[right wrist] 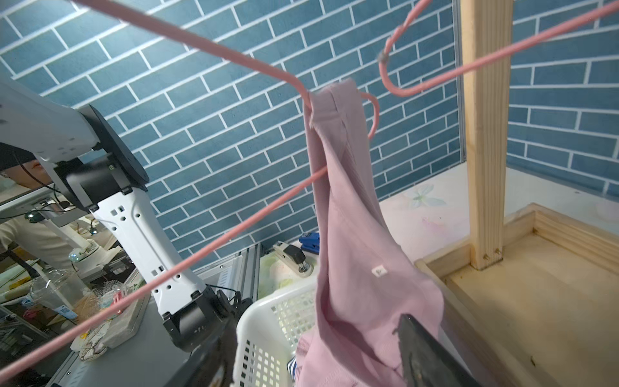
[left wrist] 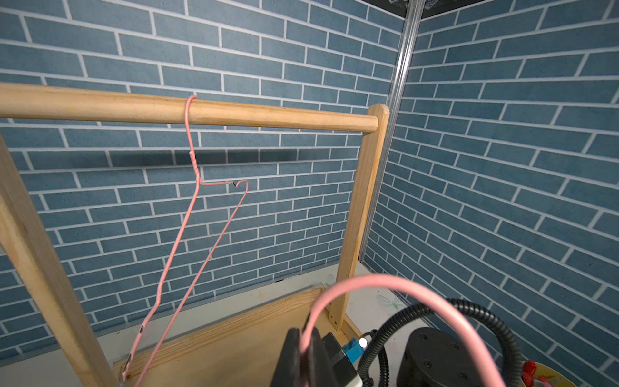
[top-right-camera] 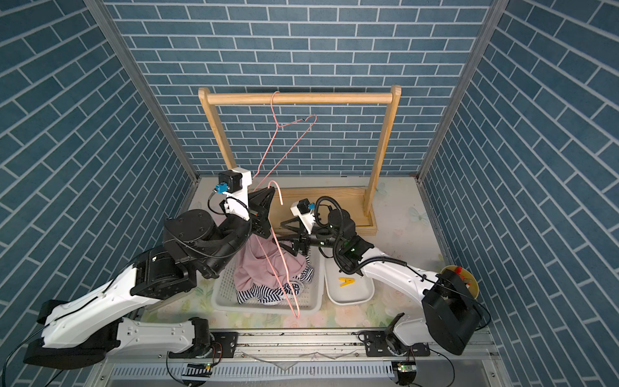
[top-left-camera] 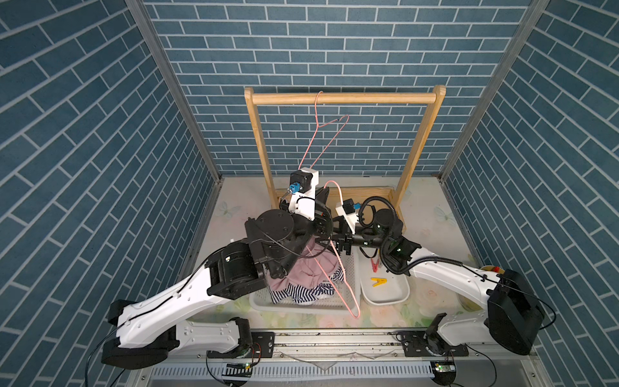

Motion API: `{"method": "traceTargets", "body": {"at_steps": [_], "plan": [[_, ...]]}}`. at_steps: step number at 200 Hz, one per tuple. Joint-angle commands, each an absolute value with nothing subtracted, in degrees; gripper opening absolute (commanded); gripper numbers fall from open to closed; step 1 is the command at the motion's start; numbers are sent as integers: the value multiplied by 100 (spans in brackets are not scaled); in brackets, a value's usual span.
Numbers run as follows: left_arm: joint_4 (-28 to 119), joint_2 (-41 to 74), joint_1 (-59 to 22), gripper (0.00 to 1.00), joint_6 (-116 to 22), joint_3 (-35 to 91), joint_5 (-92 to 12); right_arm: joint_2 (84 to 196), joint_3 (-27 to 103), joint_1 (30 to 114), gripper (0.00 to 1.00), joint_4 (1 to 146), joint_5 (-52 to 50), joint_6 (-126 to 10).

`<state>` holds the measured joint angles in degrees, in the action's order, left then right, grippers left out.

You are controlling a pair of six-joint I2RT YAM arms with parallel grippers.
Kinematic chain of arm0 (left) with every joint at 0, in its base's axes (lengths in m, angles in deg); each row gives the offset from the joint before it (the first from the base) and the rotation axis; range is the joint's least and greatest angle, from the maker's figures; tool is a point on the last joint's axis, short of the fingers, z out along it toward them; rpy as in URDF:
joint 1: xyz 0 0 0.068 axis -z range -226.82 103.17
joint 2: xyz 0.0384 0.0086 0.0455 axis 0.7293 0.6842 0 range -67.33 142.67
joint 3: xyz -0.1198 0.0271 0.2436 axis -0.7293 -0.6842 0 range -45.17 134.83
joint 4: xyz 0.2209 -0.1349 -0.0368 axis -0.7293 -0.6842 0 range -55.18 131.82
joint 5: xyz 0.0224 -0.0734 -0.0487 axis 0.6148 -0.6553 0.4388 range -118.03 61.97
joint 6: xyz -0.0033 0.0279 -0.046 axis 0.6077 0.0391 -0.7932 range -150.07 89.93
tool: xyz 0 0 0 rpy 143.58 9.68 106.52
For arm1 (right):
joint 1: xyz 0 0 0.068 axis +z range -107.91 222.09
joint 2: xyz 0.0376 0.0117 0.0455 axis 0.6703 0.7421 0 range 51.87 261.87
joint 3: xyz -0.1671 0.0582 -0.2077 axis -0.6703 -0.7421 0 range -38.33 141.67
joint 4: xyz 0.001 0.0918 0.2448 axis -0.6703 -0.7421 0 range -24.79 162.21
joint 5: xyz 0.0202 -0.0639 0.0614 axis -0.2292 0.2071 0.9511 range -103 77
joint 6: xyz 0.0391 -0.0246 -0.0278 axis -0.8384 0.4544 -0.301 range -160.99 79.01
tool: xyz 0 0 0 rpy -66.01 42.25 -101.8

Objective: Remove the clothespins securing tank tops to the hanger
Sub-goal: Remove the tank top from the hanger.

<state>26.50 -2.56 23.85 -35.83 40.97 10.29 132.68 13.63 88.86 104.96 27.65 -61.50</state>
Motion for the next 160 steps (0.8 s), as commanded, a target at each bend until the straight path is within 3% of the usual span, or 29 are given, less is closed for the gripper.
{"method": "traceTargets", "body": {"at_steps": [1, 73, 92, 111, 142, 160], "plan": [[2876, -215, 2505, 0, -3389, 4340, 1124, 13698, 1833, 8903, 76, 10720, 3178, -6020], [2920, -169, 2580, 0, -3253, 4422, 1126, 14901, 3240, 8903, 79, 10840, 3392, -6160], [2940, -209, 2579, 0, -3244, 4411, 1096, 15098, 3479, 8907, 75, 10839, 3226, -6211], [2926, -262, 2581, 0, -3236, 4403, 1081, 15322, 3638, 8844, 58, 10869, 3109, -6315], [3076, -332, 2582, 0, -3189, 4245, 1168, 15749, 4139, 8797, 1, 11087, 3442, -6807], [3130, -369, 2576, 0, -3174, 4210, 1194, 15949, 4386, 8798, 0, 11012, 3377, -6941]]}}
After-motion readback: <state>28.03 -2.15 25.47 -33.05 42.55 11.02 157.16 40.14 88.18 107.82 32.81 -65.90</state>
